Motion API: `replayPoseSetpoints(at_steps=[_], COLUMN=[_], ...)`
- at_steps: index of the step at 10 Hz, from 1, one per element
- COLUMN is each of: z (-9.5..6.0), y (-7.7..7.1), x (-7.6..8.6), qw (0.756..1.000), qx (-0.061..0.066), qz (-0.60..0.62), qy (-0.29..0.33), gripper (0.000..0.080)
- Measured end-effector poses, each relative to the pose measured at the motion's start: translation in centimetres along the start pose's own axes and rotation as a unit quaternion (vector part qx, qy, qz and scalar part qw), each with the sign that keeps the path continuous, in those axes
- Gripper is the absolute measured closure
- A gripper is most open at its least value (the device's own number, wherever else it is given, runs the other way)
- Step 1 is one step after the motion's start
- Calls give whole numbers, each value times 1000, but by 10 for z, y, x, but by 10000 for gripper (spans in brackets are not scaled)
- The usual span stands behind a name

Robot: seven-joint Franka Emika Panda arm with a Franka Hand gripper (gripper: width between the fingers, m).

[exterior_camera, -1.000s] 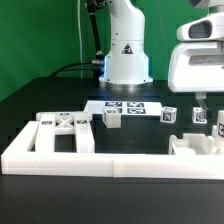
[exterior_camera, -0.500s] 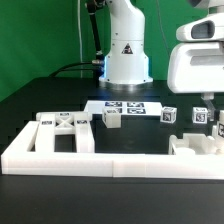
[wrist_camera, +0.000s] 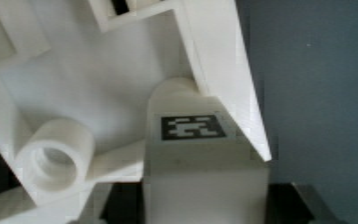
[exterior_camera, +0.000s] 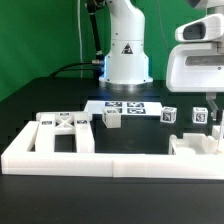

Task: Assemble chair

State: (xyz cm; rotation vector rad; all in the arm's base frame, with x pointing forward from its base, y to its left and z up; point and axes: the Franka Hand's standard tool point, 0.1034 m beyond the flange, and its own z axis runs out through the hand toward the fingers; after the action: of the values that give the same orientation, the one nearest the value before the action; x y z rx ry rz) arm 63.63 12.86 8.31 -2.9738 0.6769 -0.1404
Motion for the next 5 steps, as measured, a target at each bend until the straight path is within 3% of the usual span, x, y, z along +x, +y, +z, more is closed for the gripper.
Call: replayPoseSetpoints(at_steps=[3,5], z=[1,1], y=[3,4], x=[1,2], qw=[981,951], qx=[13,13], qz=[195,309], qy=[-2,-4], gripper=[511,509])
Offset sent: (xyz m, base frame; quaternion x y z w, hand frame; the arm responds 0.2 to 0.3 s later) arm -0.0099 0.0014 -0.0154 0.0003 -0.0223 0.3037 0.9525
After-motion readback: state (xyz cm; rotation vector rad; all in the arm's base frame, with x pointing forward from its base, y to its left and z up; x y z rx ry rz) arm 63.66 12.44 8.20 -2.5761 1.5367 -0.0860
